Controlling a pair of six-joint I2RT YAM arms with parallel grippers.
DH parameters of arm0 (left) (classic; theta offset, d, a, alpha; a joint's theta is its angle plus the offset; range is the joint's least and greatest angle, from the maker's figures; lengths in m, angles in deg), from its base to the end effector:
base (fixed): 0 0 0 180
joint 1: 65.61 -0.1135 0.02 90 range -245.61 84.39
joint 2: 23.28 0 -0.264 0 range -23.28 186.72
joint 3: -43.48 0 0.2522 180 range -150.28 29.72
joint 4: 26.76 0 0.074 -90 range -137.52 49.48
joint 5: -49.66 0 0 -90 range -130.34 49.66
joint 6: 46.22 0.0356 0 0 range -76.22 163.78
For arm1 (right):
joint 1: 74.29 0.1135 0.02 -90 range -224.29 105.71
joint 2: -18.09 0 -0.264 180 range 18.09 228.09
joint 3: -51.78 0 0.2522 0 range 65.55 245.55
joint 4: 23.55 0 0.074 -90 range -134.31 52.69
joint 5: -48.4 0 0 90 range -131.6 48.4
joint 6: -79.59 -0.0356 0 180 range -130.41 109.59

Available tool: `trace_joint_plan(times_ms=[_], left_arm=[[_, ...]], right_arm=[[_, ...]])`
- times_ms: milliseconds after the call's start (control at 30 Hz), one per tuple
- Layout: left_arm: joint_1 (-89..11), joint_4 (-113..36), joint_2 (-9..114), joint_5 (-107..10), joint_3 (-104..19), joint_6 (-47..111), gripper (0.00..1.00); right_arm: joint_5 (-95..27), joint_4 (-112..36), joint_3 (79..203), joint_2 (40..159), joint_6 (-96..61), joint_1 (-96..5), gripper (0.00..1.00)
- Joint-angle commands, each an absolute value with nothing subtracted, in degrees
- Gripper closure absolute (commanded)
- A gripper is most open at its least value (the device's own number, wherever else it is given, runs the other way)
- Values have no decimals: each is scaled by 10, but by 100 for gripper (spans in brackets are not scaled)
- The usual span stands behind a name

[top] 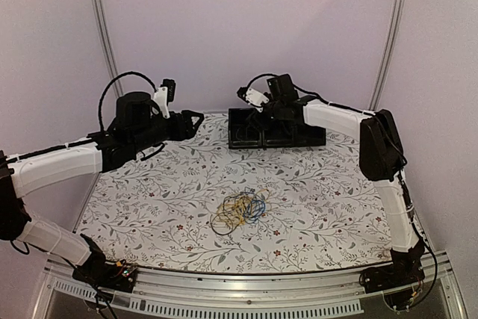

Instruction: Untangle the cables

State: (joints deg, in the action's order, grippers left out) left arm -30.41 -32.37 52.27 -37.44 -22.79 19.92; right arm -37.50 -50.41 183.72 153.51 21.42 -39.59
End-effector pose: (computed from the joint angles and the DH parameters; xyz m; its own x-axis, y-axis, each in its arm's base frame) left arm 0.2535 -0.1766 0.3003 -0.4087 -0.2061 -0.8891 0.4050 0.8320 -0.3790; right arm 0.4543 0.3176 0.2282 -0.0266 -0.6583 -0.7523 -0.7446 0.5152 -0.4245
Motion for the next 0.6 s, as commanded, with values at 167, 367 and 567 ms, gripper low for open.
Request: trace_joint_plan(times_ms=[167,367,567], left_arm=[[-312,-310,518,-389,-224,191,29],[-311,-310,523,-390,-224,190,29],[-311,-305,551,-423,-227,194,32]], right_arm=[[-508,-581,1839,1523,341,-385,19],[-456,-552,1742,1428,283,-385,18],[-358,-572,1661,1320,213,-391,20]])
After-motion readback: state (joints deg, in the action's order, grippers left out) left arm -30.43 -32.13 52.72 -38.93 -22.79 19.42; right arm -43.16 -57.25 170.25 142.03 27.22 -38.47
